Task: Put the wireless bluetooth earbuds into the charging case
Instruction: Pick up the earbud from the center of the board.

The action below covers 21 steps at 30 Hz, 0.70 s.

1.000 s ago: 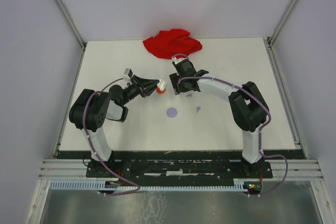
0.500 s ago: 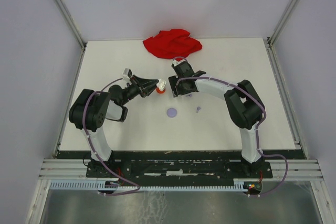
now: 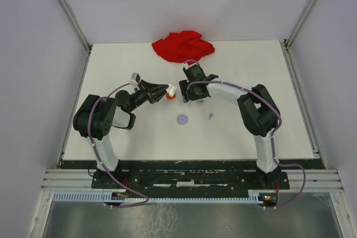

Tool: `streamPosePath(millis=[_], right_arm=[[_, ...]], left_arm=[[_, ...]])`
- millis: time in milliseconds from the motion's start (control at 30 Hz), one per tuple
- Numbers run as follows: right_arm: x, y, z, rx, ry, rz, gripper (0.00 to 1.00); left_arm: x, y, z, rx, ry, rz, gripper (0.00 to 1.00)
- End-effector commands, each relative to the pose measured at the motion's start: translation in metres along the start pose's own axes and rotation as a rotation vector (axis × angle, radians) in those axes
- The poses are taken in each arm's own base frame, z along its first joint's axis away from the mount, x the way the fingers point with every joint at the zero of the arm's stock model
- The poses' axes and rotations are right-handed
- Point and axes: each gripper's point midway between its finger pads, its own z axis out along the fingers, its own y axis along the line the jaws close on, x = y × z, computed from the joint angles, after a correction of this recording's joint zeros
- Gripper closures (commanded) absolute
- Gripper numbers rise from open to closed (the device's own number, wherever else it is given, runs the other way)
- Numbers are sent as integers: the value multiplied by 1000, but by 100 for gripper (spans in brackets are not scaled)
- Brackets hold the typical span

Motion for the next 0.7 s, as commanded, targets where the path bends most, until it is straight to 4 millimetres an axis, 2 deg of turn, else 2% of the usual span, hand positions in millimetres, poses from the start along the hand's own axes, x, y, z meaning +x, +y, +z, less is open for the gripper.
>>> streamPosePath(millis=[0,267,667], right_arm=[[-18,4,2,-11,-32,26,28],[-16,10,9,-42,-13,31,29],[-16,20,8,-83,-11,22,35]], left_arm=[[4,-24,-4,82,20,24,97],[3,-24,-5,83,16,22,97],[3,-24,-6,83,13,23,97]])
